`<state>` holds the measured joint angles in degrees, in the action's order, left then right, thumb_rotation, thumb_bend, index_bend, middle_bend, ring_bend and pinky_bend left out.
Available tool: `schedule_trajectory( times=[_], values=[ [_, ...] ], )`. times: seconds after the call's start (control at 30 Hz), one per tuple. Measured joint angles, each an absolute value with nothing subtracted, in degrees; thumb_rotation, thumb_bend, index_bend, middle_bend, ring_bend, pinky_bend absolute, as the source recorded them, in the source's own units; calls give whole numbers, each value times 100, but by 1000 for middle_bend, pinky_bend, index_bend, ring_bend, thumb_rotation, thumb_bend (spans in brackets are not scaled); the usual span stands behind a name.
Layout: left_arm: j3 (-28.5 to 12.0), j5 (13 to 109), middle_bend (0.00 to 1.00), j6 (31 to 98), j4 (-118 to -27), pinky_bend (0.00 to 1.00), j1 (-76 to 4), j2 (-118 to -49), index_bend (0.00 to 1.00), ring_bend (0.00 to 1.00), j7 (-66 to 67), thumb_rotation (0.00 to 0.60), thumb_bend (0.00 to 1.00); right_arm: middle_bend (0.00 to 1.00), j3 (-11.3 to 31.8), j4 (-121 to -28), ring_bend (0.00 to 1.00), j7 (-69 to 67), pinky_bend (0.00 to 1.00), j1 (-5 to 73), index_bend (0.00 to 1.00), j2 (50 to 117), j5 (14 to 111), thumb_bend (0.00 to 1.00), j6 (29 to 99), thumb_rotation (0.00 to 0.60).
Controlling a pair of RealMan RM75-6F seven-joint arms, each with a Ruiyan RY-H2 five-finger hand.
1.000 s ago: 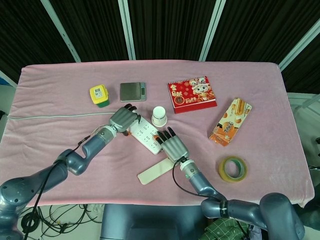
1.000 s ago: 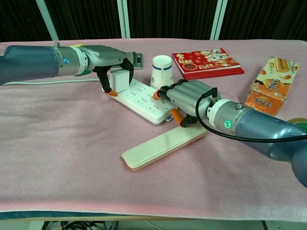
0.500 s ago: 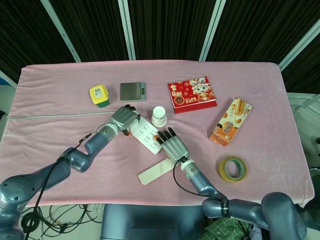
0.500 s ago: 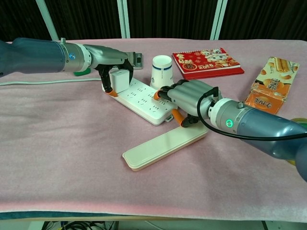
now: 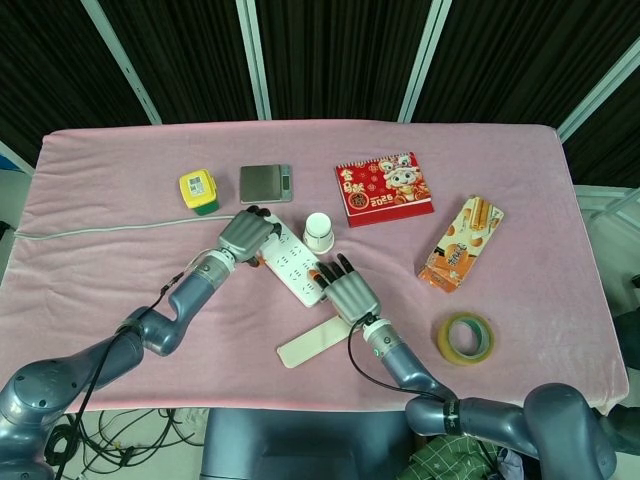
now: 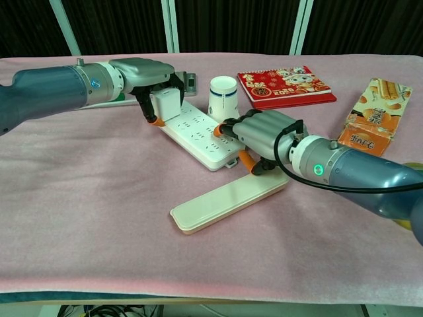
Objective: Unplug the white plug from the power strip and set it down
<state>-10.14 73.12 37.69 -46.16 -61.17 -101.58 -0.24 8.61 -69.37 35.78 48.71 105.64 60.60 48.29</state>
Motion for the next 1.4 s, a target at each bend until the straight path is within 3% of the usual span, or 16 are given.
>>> schedule_trajectory(
  times=[0.63, 1.0, 1.2, 1.4],
  values=[
    [-1193, 7492, 657, 4118, -5108, 220, -5957, -9793, 685, 186, -928, 600, 678, 158, 866, -7101, 160, 3764, 79, 4946, 210, 10477, 5803, 680, 4813, 600],
    [-1075, 7705, 640, 4564, -6505, 218, -5617, -8612, 656, 185, -613, 600, 658, 137, 1236, -7498, 131, 3395, 79, 4867, 177, 10211, 6138, 652, 5516, 600],
    [-733, 7800, 623, 4976, -7859, 208, -4912, -7529, 630, 178, -713, 600, 643, 130, 1349, -8174, 115, 3325, 68, 4641, 174, 9537, 6230, 621, 5876, 600],
    [-14, 8065, 565, 5423, -8375, 149, -4027, -6947, 564, 132, -1150, 600, 617, 122, 1281, -8899, 98, 3391, 60, 4288, 161, 8700, 6255, 607, 6183, 600]
  ],
)
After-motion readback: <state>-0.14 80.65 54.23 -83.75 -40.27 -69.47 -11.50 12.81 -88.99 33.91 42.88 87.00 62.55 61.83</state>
